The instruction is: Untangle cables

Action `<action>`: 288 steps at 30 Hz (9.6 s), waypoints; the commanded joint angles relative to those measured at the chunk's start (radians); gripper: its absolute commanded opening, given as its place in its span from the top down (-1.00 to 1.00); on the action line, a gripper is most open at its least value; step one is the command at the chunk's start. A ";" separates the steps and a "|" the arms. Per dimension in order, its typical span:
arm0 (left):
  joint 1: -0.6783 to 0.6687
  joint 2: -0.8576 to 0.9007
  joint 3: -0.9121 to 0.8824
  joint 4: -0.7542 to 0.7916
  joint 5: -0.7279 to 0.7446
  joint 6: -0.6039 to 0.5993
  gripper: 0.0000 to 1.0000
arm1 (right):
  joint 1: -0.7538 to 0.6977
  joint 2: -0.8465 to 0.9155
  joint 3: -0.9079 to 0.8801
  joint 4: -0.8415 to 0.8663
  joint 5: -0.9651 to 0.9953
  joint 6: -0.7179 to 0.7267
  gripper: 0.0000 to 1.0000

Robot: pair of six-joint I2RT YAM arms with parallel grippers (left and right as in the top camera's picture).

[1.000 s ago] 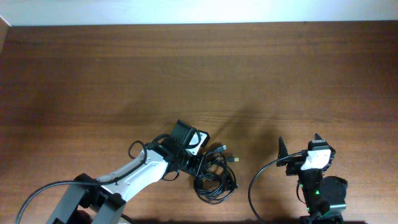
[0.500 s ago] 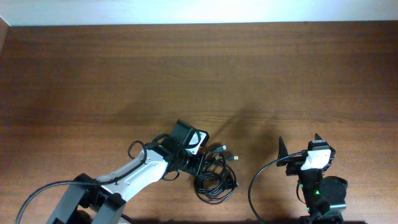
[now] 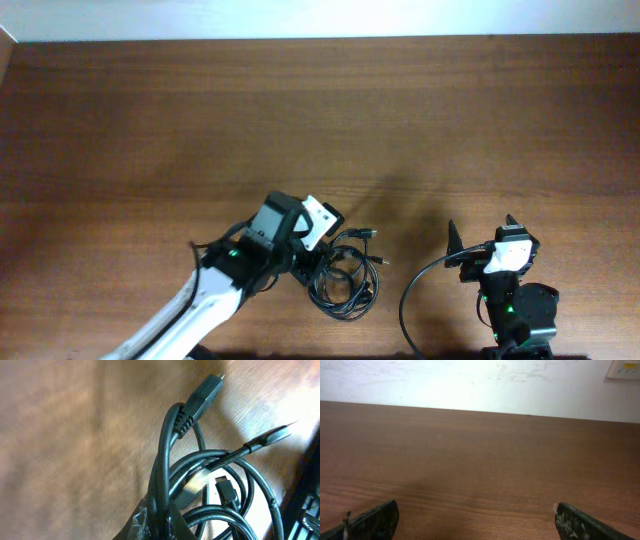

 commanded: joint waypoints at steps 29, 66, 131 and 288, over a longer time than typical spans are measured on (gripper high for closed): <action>-0.001 -0.372 0.027 0.062 0.128 0.189 1.00 | -0.006 -0.002 0.261 -0.224 -0.393 0.256 -0.97; -0.002 -0.408 0.027 0.110 0.554 0.469 1.00 | -0.006 0.159 0.776 -0.759 -0.937 0.137 -0.97; -0.002 -0.223 0.027 0.617 0.800 0.642 1.00 | -0.006 0.159 0.775 -0.628 -1.105 0.225 -0.19; 0.074 -0.191 0.027 0.583 0.637 0.213 1.00 | -0.006 0.162 0.772 -0.696 -1.026 -0.098 0.91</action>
